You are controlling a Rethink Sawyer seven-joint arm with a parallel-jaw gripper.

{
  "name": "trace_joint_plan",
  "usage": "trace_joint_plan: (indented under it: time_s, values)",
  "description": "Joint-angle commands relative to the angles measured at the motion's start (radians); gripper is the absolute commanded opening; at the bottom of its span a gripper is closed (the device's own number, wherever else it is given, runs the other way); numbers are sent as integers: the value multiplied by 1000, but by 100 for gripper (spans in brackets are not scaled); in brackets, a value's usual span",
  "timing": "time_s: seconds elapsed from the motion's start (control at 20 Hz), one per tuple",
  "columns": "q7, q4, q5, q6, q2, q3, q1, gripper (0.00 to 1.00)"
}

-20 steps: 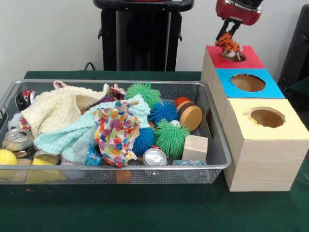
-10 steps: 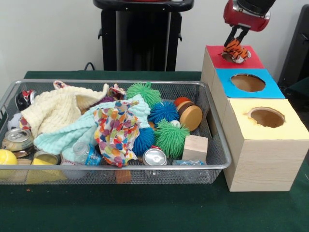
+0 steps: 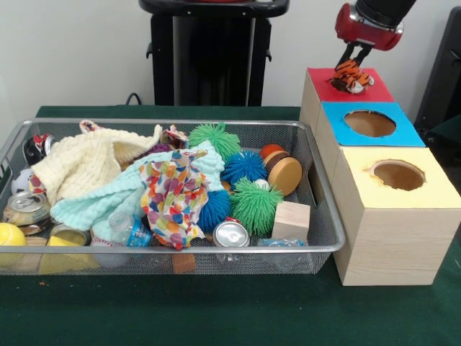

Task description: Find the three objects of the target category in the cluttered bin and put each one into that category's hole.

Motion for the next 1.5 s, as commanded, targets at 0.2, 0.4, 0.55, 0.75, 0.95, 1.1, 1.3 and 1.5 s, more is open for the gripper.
trace_joint_plan:
  time_s: [0.2, 0.4, 0.55, 0.75, 0.95, 1.1, 1.3, 1.5]
  values:
    - [244, -1, 38, 87, 16, 34, 7, 0]
    - [232, -7, 30, 118, 9, 25, 7, 0]
    - [220, -41, 19, 155, 18, 19, -1, 0]
    - [229, -62, 4, 167, 34, 2, 11, 0]
    - [238, -104, -29, 187, 63, -40, 25, 0]
    - [239, -145, -56, 225, 90, -83, 41, 0]
    - [249, -188, -68, 229, 130, -118, 60, 0]
    - [237, -242, -85, 225, 166, -152, 72, 0]
